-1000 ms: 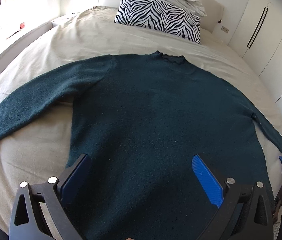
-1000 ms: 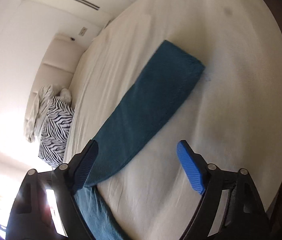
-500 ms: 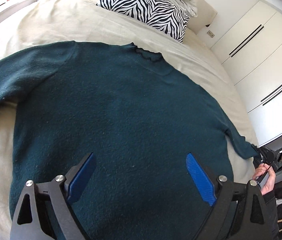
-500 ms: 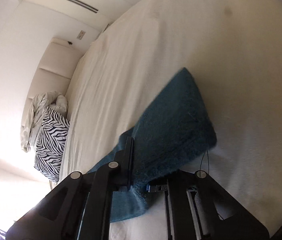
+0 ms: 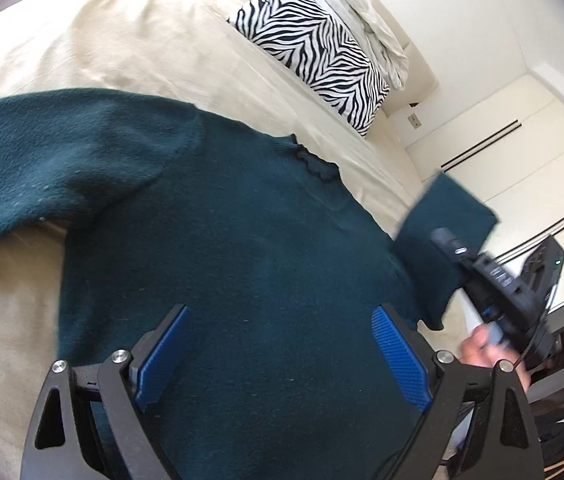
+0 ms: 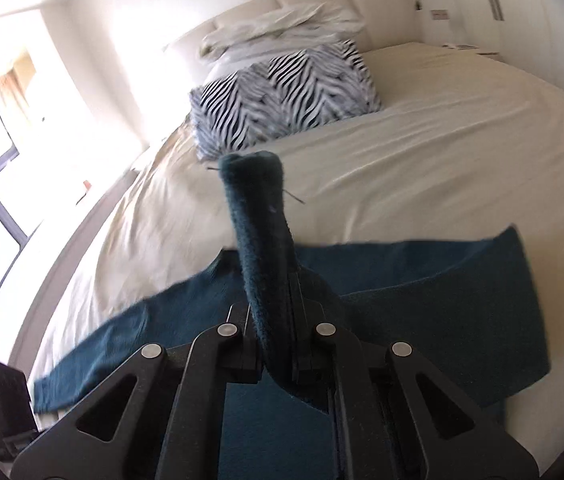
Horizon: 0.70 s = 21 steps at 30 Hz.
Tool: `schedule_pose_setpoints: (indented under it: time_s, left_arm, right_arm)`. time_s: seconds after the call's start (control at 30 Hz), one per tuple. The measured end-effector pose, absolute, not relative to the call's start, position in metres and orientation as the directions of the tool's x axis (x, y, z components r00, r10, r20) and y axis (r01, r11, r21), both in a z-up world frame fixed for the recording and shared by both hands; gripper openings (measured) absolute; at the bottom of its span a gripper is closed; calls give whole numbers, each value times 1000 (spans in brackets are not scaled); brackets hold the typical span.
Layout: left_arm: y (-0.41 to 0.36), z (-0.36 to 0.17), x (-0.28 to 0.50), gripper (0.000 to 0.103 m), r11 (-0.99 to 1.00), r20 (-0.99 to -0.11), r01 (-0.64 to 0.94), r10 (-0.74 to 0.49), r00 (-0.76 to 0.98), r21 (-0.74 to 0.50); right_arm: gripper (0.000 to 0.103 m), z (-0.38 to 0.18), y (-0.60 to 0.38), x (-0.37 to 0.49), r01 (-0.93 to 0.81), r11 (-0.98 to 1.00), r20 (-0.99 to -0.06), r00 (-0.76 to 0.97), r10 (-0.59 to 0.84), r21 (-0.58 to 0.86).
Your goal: Fold small clothes
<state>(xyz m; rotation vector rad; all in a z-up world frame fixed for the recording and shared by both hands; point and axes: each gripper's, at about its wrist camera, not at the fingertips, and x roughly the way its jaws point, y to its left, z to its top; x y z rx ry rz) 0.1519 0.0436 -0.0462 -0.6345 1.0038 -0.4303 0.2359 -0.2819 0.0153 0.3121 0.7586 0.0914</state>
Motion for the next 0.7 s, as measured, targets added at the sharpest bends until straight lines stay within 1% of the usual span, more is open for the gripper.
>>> schedule_pose_setpoints:
  time_s: [0.1,0.13,0.2,0.27,0.3,0.33,0.37,0.43,0.5,0.53,0.6,0.63,0.7]
  left_arm:
    - [60,-57,152,92,726,-635,16,-612,472,-688]
    - [64,-60,152,92,718,-633,3,-616,468,-696]
    - [67,-65,152,92,701,-628,-14,-630,457,-713]
    - [63,-69,156,92,688,-623,-17,-645,443,-725]
    - [60,-71,158,92,685,-622,-18,-650,436,-728]
    - [54,-73,161,92,679,-621,-18,-659,426,-734]
    - [48,-75,165,92,669,-615,-19,-672,413,-743]
    - [34,-79,174,93,654,-609,-21,-693,386,-757]
    - [19,-81,181,93,637,-600,-17,-717,355,-771]
    - [12,-83,184,95,631,-597,-11,-727,339,-776]
    - [-2,-90,195,96,650,-622,-15,-720,306,-760]
    - [-5,-92,197,96,659,-631,-18,-713,305,-752]
    - [-8,-91,202,90,667,-636,-17,-703,317,-745]
  right_arm:
    - [8,-46,-205,233,-53,963,-753,612,241,265]
    - [9,-58,-193,232,-76,964,-771,586,250,255]
    - [20,-75,-179,221,-89,956,-783,555,281,281]
    - [44,-81,-179,209,-76,935,-765,553,329,347]
    - [50,-73,-187,178,-67,917,-739,570,358,393]
    - [59,-70,-194,170,-59,907,-724,582,370,416]
    - [66,-63,-202,160,-50,899,-710,595,377,436]
    - [67,-57,-219,143,-29,880,-691,607,392,474]
    - [67,-57,-245,126,-2,830,-649,623,437,558]
    - [67,-56,-257,116,13,808,-634,628,451,589]
    - [67,-60,-281,107,62,768,-616,640,459,637]
    - [67,-61,-294,101,86,752,-613,644,458,653]
    - [67,-70,-314,94,136,717,-608,649,457,684]
